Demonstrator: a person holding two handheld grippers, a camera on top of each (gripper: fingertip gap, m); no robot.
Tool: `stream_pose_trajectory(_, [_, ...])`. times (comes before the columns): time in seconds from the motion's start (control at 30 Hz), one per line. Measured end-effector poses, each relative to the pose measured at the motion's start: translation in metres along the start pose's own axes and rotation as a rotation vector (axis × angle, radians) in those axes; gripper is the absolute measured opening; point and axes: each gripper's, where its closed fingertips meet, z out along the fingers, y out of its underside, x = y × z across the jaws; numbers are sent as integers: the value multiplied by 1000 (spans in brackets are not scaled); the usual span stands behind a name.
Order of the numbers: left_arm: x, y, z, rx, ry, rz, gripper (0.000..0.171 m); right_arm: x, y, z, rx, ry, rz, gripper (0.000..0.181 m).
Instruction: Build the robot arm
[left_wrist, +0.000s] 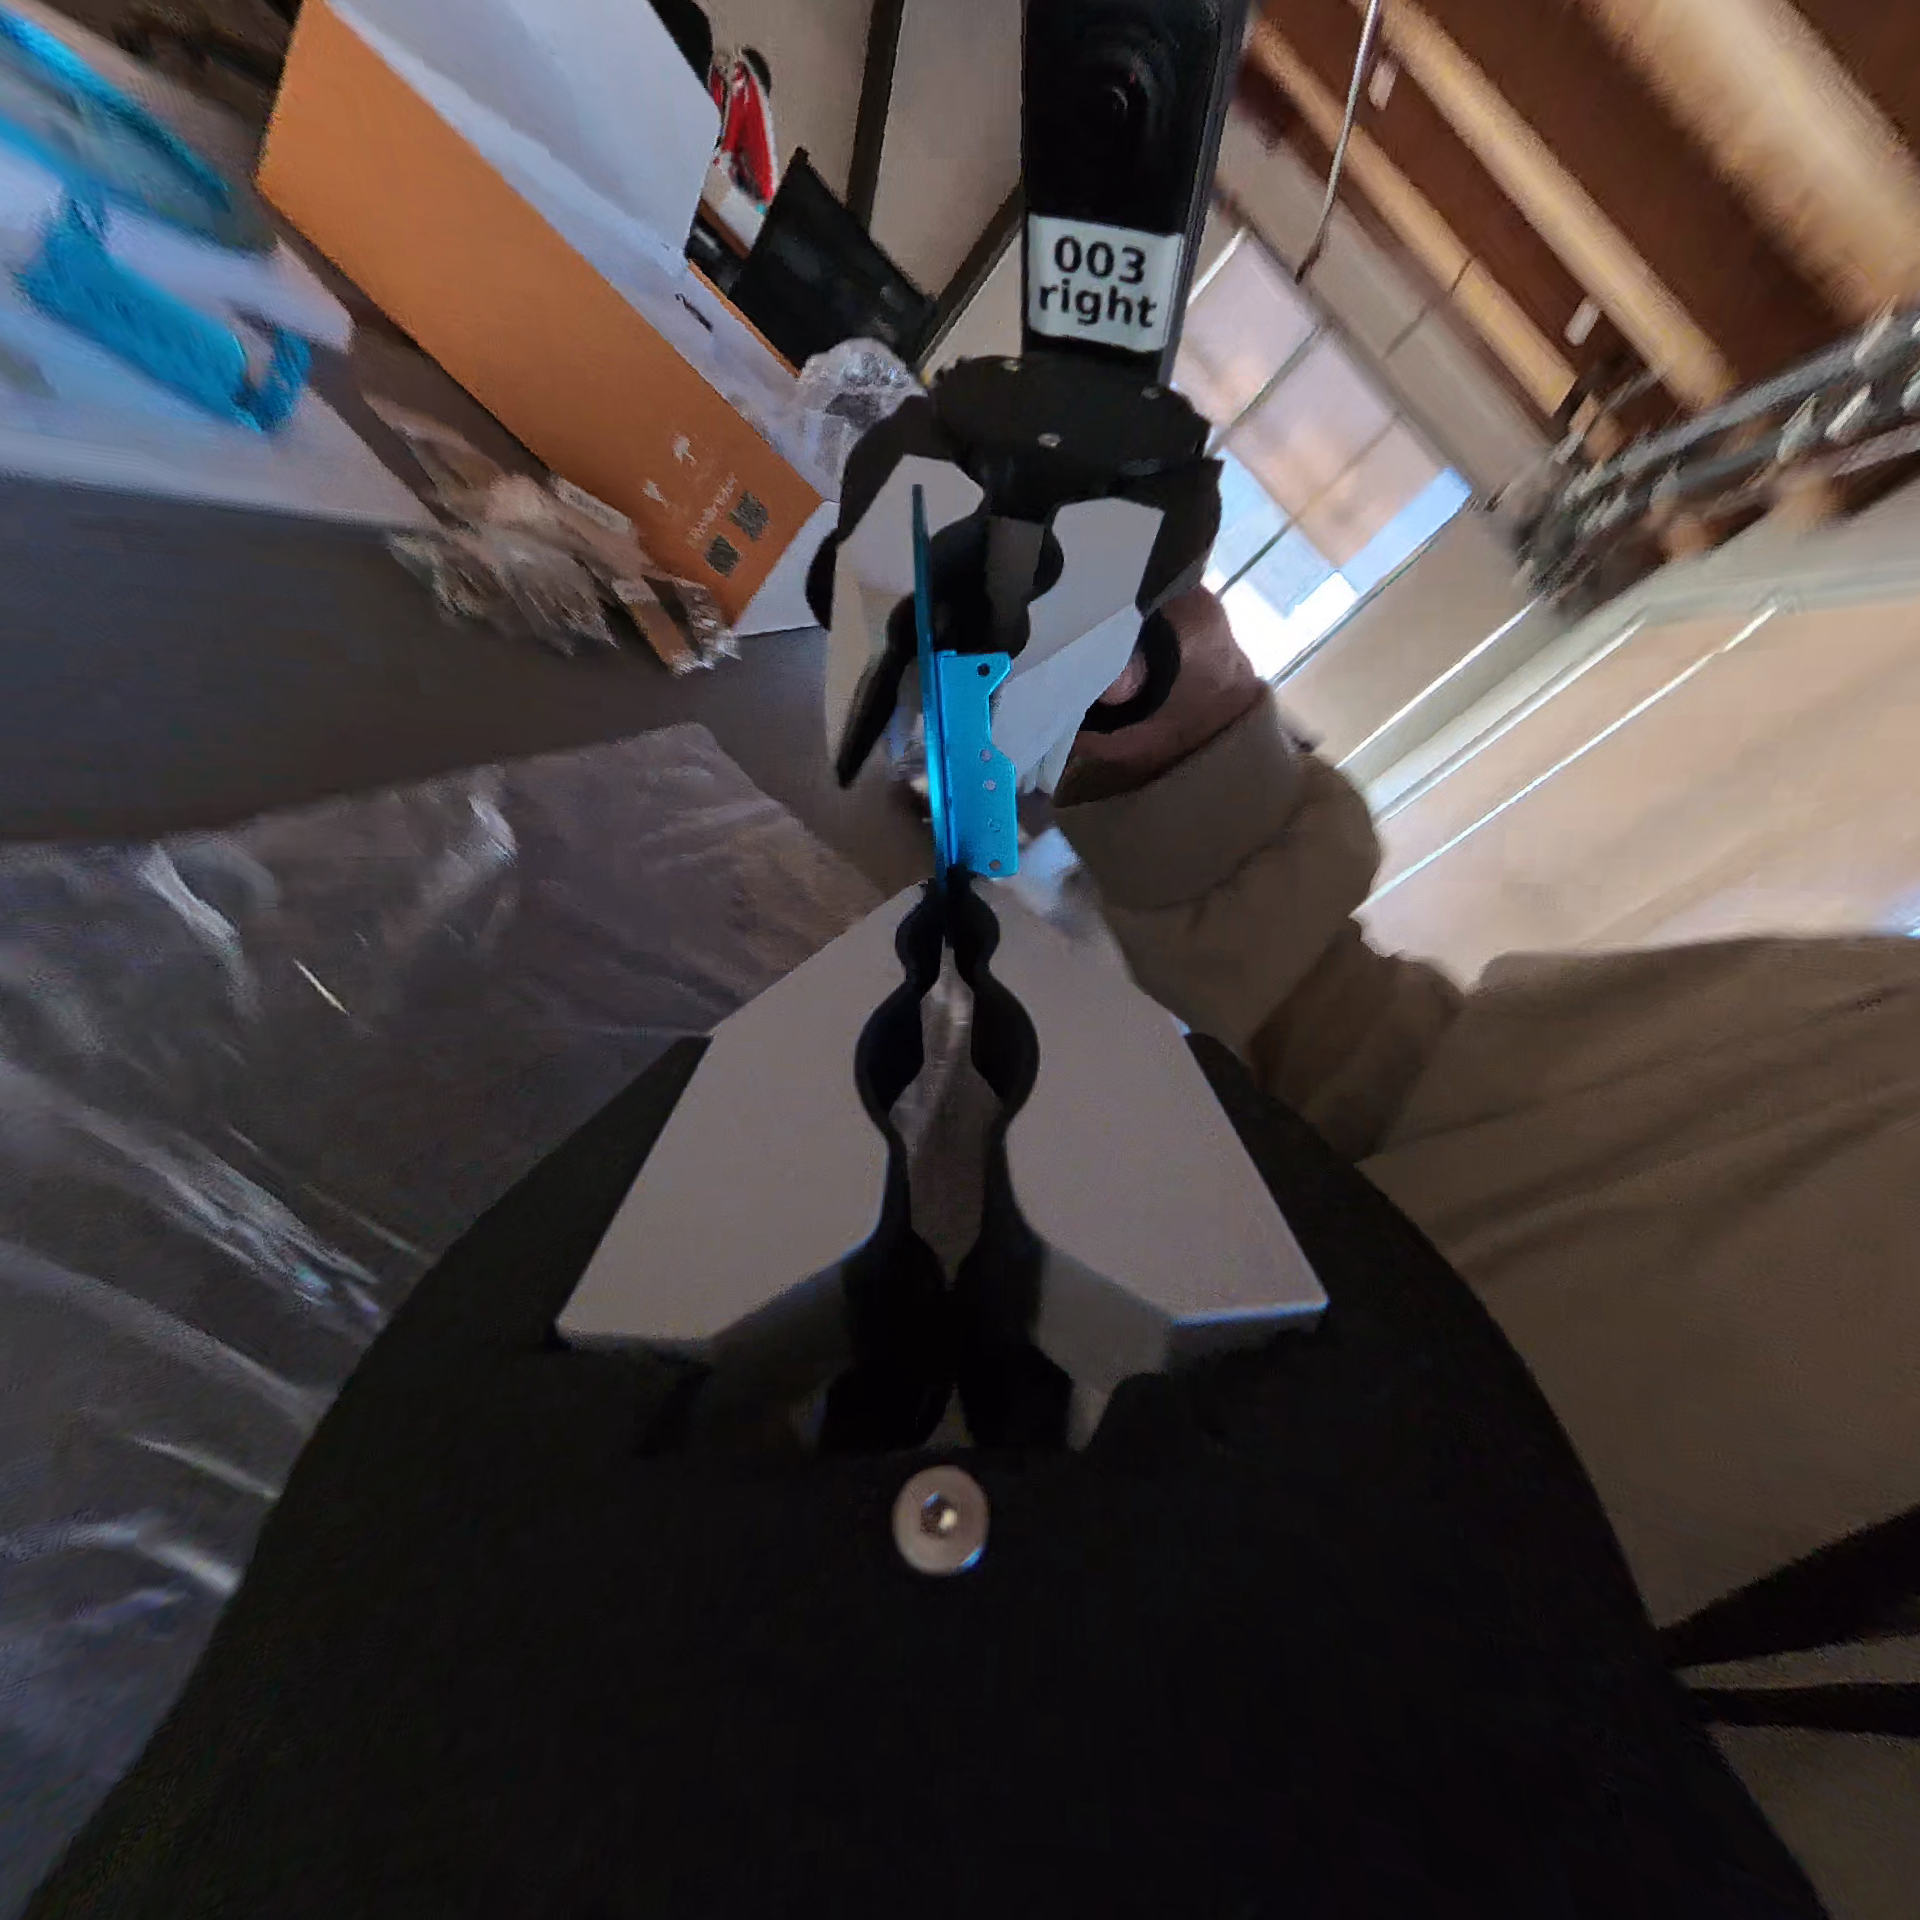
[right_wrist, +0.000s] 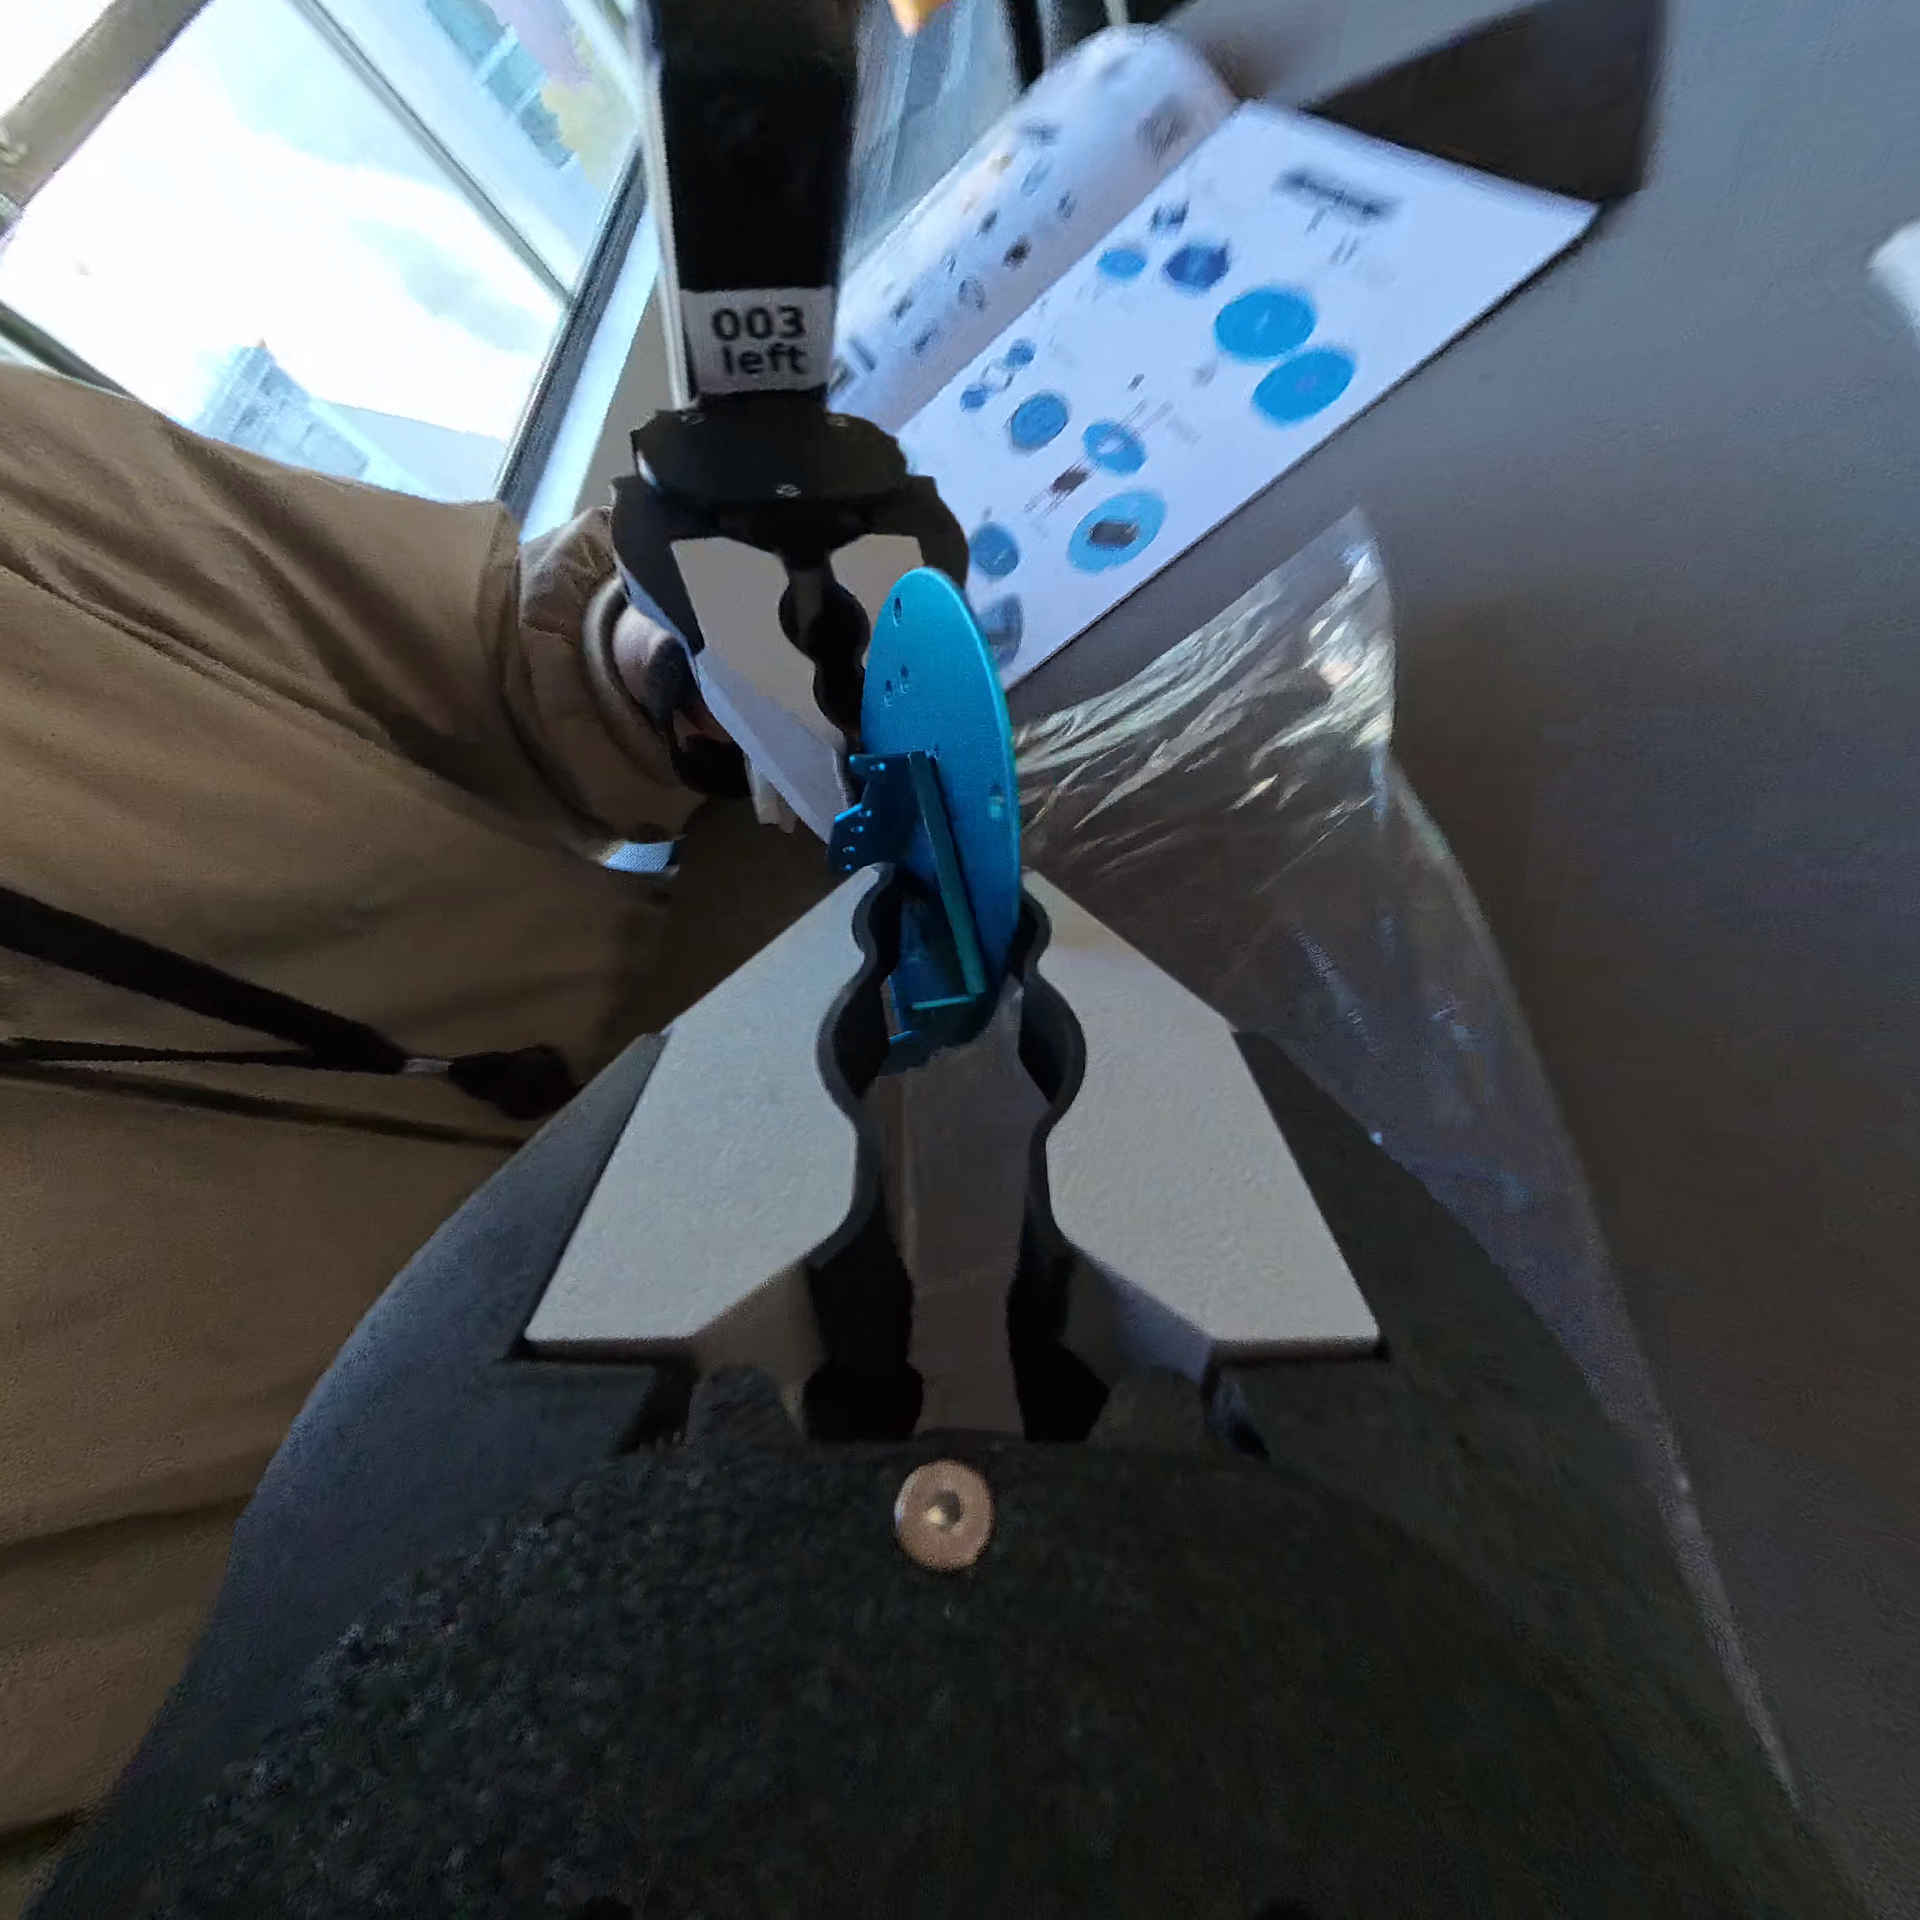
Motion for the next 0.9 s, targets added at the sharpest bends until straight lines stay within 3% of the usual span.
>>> stream_pose_trajectory(0.2, [18,15,-11,148,127,-302,0,-10,-1,11,-97,22,-16,40])
stream_pose_trajectory(0.37, [22,20,-20,222,150,-397,0,-22,-28,-19,92,229,-236,46])
stream_pose_trajectory(0.5, [21,26,-25,223,147,-456,0,-47,-6,-21,117,389,-487,47])
stream_pose_trajectory(0.63, [20,35,-25,185,140,-494,0,-40,17,-10,34,612,-654,37])
stream_pose_trajectory(0.9, [27,45,-23,137,155,-502,0,-30,17,-2,-63,623,-685,33])
